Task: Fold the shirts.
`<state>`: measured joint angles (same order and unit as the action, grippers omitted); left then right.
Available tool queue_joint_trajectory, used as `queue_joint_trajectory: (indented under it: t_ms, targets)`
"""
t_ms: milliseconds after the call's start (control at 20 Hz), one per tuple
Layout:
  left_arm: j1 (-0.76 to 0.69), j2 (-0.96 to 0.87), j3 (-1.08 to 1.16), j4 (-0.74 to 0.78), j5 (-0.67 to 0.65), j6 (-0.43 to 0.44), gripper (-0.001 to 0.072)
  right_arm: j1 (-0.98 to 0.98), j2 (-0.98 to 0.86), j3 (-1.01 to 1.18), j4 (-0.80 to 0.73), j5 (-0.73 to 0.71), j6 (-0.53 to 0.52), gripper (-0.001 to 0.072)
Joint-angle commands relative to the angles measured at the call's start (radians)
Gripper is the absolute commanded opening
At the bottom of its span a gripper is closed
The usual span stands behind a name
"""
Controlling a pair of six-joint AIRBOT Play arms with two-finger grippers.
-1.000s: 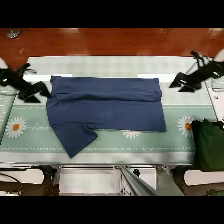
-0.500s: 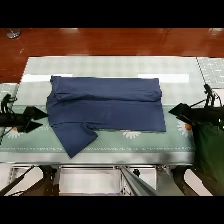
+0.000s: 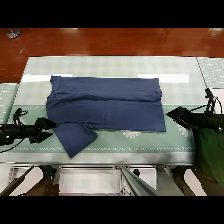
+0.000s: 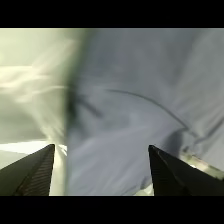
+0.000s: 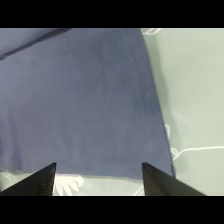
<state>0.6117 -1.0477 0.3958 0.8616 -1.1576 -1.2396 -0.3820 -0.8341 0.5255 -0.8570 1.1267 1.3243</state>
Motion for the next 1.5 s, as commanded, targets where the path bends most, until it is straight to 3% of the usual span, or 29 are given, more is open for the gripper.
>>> queue_joint_trajectory:
  t_ms: [0, 200, 250, 300, 350, 500, 800, 1150, 1350, 1400, 1450]
  targets:
    - [-0.123, -0.029, -0.041, -0.059, 0.096, 0.051, 0.07, 0.0, 0.005, -0.002, 0.014, 0.003, 0.018, 0.0615]
    - [-0.275, -0.065, -0.032, -0.052, 0.08, 0.068, 0.0698, -0.045, 0.005, 0.013, -0.001, -0.01, 0.038, 0.0615]
    - [-0.28, -0.067, -0.024, -0.046, 0.076, 0.065, 0.0636, -0.092, 0.005, 0.032, -0.018, -0.007, 0.042, 0.0615]
    - [-0.277, -0.066, -0.012, -0.045, 0.063, 0.068, 0.0218, -0.136, 0.005, 0.044, -0.04, 0.003, 0.042, 0.0615]
    - [-0.274, -0.067, 0.005, -0.048, 0.046, 0.076, 0.0033, -0.18, 0.005, 0.046, -0.082, 0.028, 0.046, 0.0615]
    - [-0.275, -0.066, 0.061, -0.047, 0.019, 0.076, 0.0021, -0.185, 0.004, 0.008, -0.285, 0.167, 0.137, 0.0615]
    - [-0.275, -0.066, 0.08, -0.055, 0.016, 0.076, 0.002, -0.01, -0.033, -0.137, -0.278, 0.148, 0.157, 0.0615]
    - [-0.275, -0.066, 0.081, -0.055, -0.006, 0.076, 0.002, 0.062, -0.211, -0.101, -0.015, -0.116, 0.095, 0.0612]
    - [-0.275, -0.066, 0.081, -0.055, -0.006, 0.076, 0.002, 0.163, -0.358, 0.011, 0.003, -0.107, 0.108, 0.0612]
    - [-0.275, -0.066, 0.081, -0.055, -0.007, 0.076, 0.002, 0.183, -0.386, 0.037, 0.004, -0.103, 0.109, 0.0537]
    - [-0.275, -0.066, 0.081, -0.055, -0.008, 0.076, 0.002, 0.203, -0.406, 0.06, 0.004, -0.1, 0.108, 0.0345]
